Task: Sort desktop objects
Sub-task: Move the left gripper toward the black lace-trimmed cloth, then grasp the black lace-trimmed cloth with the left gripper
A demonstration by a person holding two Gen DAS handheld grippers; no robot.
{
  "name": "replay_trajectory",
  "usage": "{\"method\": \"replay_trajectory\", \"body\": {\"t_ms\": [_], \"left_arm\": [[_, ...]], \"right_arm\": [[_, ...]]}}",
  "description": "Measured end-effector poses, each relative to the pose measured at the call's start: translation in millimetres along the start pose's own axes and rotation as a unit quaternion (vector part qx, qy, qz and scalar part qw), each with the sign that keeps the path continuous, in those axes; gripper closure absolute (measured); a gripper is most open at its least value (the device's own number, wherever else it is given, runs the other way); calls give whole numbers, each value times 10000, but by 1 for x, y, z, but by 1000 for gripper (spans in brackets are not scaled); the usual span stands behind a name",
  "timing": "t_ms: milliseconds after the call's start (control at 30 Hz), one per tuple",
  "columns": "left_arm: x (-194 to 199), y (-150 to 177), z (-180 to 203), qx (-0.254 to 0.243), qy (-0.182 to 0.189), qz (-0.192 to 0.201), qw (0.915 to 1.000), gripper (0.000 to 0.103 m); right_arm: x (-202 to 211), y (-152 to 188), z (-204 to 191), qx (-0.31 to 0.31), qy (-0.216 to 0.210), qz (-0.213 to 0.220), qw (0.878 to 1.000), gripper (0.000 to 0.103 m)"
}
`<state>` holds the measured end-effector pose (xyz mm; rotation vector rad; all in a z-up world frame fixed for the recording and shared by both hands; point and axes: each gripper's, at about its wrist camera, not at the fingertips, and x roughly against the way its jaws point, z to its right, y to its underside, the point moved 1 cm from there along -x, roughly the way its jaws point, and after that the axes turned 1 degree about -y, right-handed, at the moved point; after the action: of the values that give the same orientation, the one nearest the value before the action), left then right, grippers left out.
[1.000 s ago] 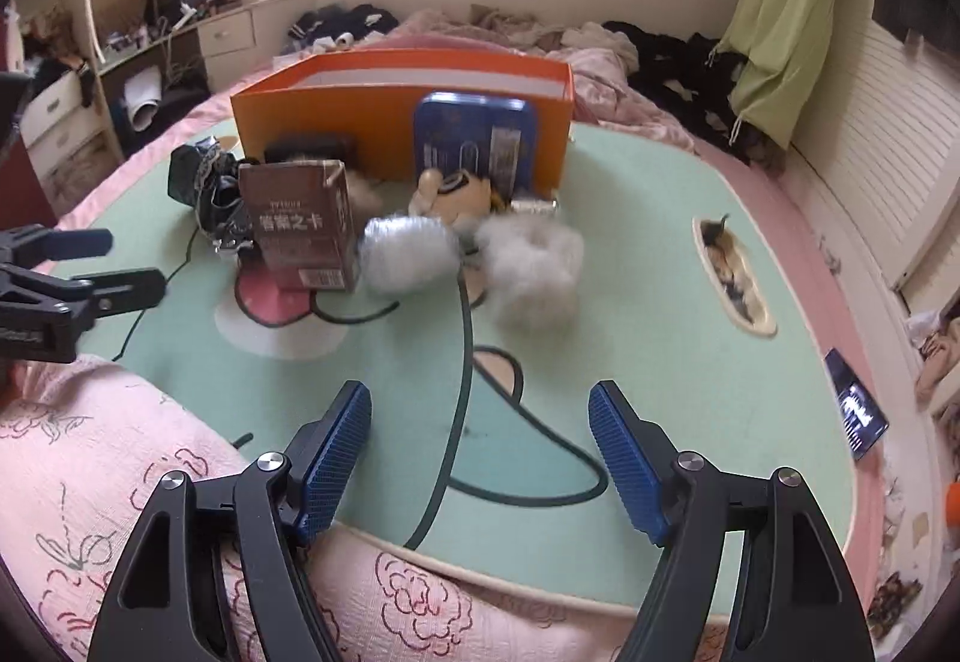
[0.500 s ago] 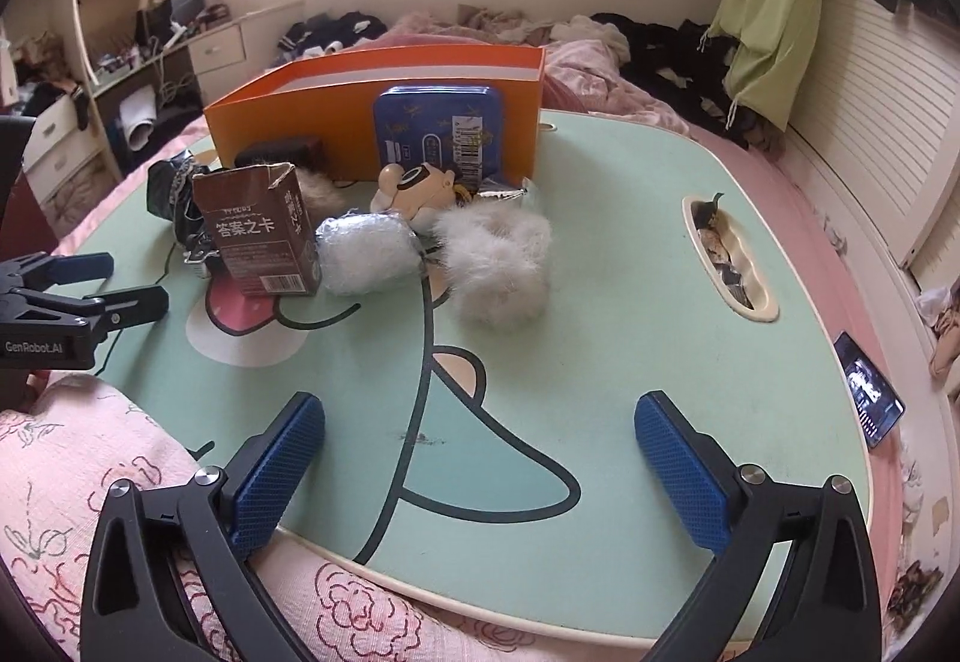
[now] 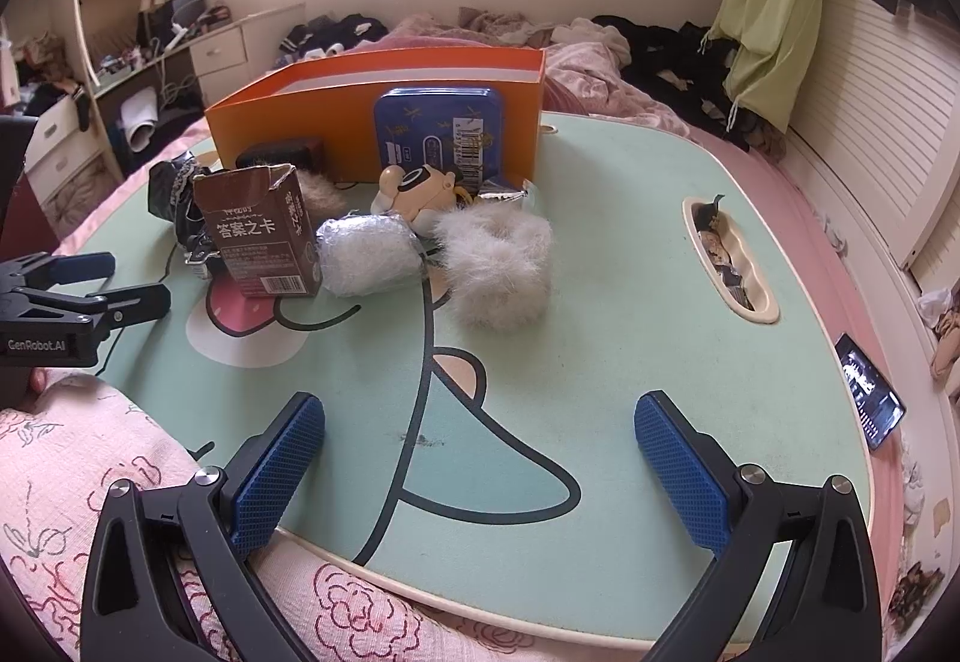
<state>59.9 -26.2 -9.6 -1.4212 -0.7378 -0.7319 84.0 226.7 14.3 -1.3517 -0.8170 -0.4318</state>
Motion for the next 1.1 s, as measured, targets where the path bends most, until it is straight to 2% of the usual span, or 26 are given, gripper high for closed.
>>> {"method": "replay_trajectory", "body": {"t_ms": [400, 533, 633, 767, 933, 1100], "left_arm": [[0, 0, 3, -147, 126, 58, 9998, 0], [1, 1, 2, -105, 126, 92, 9998, 0], [5, 1, -7, 75, 314, 145, 9994, 0], [15, -1, -19, 297, 775, 411, 9957, 0], [25, -15, -28, 336, 643, 808, 9941, 0], [16, -34, -39, 590, 767, 776, 9923, 11]], "right_arm": [[0, 0, 1, 14, -23, -25, 10000, 0], [0, 0, 0, -7, -35, 14, 10000, 0], [-1, 1, 0, -4, -48, 22, 10000, 0], [0, 2, 0, -5, -52, 36, 10000, 0], [0, 2, 0, -5, -51, 36, 10000, 0], [0, 1, 0, -9, -54, 43, 10000, 0]]}}
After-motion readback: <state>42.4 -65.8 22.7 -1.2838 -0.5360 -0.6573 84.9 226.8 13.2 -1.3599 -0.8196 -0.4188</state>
